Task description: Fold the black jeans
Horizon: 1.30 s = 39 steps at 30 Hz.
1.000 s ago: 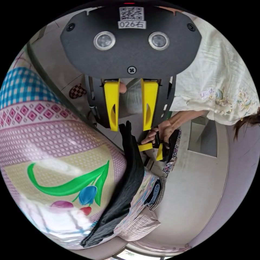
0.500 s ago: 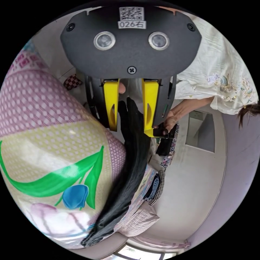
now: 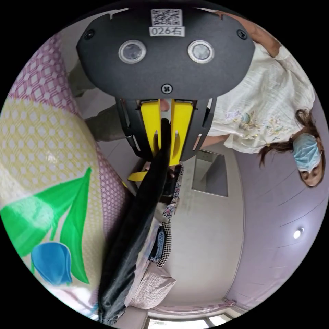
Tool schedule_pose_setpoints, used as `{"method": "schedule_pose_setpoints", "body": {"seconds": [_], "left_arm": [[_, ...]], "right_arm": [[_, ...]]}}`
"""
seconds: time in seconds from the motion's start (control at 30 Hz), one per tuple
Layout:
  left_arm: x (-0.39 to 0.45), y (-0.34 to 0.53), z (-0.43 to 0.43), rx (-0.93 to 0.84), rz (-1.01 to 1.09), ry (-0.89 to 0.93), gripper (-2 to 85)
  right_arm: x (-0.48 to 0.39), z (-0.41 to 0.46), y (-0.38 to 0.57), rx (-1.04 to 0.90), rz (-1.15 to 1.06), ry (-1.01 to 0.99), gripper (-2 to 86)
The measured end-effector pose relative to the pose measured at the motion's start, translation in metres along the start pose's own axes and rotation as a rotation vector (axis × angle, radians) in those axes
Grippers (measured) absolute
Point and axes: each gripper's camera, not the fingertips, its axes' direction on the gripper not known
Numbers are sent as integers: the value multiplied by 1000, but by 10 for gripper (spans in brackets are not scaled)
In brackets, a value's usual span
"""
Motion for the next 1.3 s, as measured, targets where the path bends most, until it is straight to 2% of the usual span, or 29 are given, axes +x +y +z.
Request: {"method": "schedule_pose_setpoints", "body": {"seconds": [0.1, 0.23, 0.3, 0.43, 0.57, 0.73, 1.0, 1.17, 1.3], "left_arm": [[-11, 0, -11, 112, -45, 111, 166], [-28, 19, -38, 318, -91, 259, 159], [-25, 20, -38, 337, -75, 314, 163], [0, -7, -11, 207, 9, 378, 211], [28, -26, 10, 72, 77, 471, 202], [63, -30, 34, -256, 96, 194, 56], [111, -2, 44, -260, 140, 283, 34], [166, -2, 46, -307, 261, 192, 33], [216, -39, 40, -303, 416, 150, 31]], "right_arm": [[-5, -16, -4, 30, -2, -82, -6], [-8, -41, -3, 150, -2, -291, -7], [-7, -47, -2, 184, 5, -347, -8], [-2, -43, -2, 158, 53, -319, -9], [-3, -34, -1, 134, 101, -235, -3], [-27, -28, 1, 104, 81, -9, 8], [-83, -23, 31, 95, 4, 50, 11], [-132, -18, 50, 87, -71, 110, 17], [-166, -24, 33, 116, -165, 160, 18]]}}
